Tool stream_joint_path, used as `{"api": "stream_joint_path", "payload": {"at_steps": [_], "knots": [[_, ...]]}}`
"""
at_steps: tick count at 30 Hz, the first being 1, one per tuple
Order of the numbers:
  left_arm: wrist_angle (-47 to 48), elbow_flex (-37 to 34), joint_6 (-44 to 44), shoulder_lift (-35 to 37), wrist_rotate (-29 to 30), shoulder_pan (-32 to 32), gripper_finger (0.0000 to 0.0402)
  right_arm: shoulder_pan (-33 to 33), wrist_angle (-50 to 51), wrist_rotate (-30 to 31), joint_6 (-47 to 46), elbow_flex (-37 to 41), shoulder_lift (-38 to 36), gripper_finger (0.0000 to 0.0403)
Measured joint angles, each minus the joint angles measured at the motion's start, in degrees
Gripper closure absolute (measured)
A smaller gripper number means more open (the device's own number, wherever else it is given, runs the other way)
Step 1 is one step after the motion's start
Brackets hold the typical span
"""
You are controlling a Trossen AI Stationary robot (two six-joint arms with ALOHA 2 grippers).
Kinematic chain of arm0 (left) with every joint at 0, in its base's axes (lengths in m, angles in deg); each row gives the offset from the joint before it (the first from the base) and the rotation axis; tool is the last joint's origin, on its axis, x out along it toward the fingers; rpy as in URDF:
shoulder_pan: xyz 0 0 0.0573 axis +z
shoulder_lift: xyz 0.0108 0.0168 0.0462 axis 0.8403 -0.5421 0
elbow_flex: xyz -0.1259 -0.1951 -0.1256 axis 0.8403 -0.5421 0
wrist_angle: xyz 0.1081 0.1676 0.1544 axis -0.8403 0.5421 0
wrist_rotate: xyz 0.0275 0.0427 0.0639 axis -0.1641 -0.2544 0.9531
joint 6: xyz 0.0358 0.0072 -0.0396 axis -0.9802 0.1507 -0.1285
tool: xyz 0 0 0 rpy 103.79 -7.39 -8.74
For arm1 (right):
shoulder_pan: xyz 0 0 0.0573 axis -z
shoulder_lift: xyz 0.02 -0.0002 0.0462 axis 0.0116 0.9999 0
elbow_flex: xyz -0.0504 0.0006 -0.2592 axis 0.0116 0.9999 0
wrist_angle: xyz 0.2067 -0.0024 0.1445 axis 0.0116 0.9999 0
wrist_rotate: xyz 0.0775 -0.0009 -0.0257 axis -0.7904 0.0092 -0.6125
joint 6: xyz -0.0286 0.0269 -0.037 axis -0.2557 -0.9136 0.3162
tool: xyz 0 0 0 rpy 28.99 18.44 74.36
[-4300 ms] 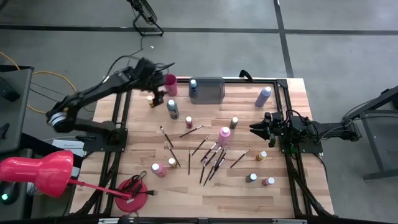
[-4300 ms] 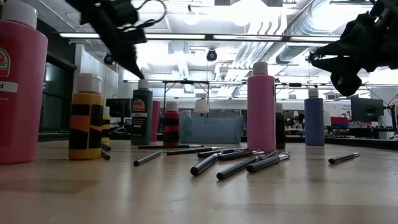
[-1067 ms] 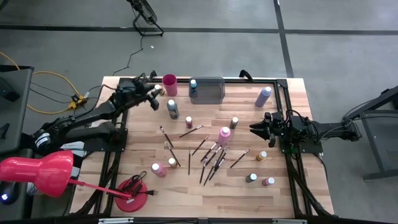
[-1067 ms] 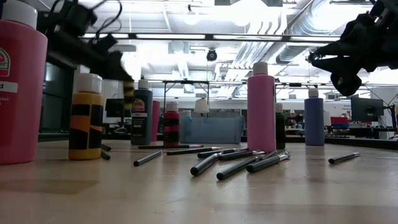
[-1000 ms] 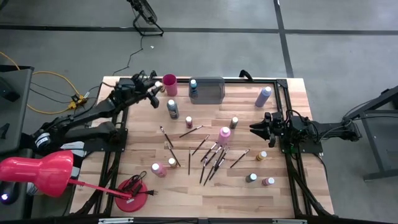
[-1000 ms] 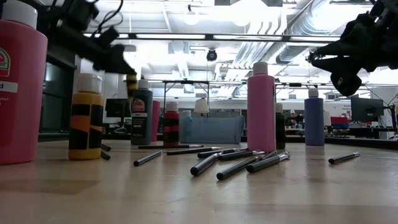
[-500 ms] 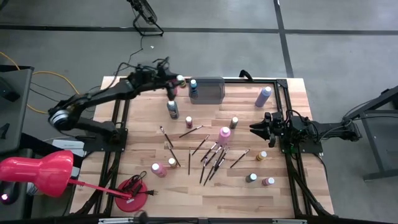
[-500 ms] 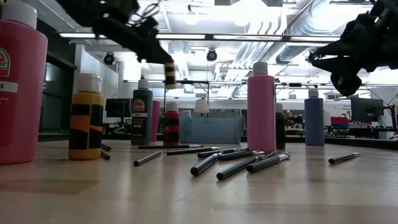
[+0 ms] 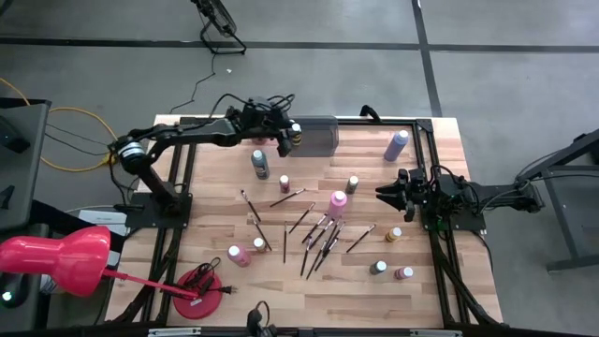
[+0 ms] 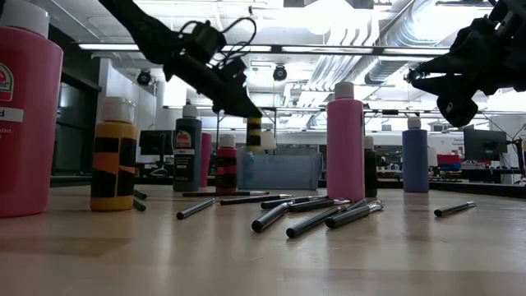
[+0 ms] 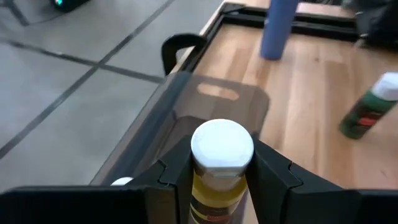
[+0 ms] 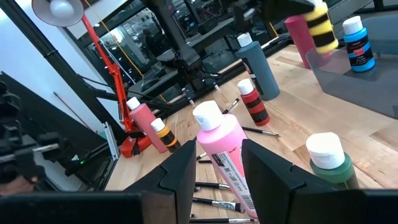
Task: Pick & Place Paint Supplies
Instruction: Put the small light yellow paint bottle into the black bin
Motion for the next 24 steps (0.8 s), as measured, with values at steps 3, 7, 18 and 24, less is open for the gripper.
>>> {"api": "stream_joint_path", "payload": {"at_steps": [3,7,18,24], "knots": [[0.04,0.10,0.80,-2.03,2.28,0.00,0.0289,0.00,-0.02,0.00,0.00,0.00,-0.01,0.0279],[-0.52,0.08,0.82,-3.68,2.68,0.02,0.0289,-0.01,0.00,0.00,0.00,0.02,0.01,0.0279],[-0.23,0.05,0.97,-5.99,7.34,1.32,0.0276,-0.02,0.00,0.00,0.00,0.00,-0.01,0.0279],[0.16,0.05,0.97,-5.99,6.58,1.93,0.0270,-0.01,0.01,0.00,0.00,0.02,0.00,0.0279]]}}
